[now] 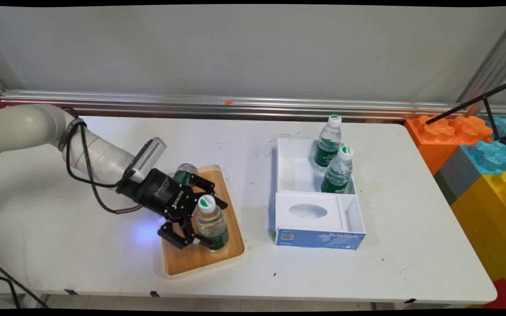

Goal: Pick up the green bottle from the white box, then place the picked object on the tray

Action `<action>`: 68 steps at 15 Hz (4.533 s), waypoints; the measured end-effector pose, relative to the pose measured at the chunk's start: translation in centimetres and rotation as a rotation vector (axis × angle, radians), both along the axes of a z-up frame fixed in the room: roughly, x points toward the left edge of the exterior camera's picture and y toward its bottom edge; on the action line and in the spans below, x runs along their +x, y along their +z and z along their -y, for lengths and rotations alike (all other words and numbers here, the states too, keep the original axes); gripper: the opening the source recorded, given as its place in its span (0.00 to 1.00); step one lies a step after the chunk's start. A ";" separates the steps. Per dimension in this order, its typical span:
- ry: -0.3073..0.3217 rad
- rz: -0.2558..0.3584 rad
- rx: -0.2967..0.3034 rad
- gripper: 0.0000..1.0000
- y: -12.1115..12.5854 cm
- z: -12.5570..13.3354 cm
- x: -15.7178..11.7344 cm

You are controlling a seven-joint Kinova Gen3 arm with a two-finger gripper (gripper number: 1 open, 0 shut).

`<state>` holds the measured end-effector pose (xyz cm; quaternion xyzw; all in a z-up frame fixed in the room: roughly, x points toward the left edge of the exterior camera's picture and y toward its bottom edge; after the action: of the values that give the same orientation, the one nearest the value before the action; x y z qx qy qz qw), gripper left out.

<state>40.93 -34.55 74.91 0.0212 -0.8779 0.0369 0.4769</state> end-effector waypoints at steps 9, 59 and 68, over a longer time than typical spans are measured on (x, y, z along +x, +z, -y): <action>0.067 -0.009 0.044 1.00 4.5 -0.6 2.3; 0.065 -0.052 -0.032 0.00 -1.2 22.2 -22.7; 0.078 -0.137 -0.038 0.00 2.9 20.9 -20.9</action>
<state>20.01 -55.40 77.81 0.0487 -0.8408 0.0705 0.5345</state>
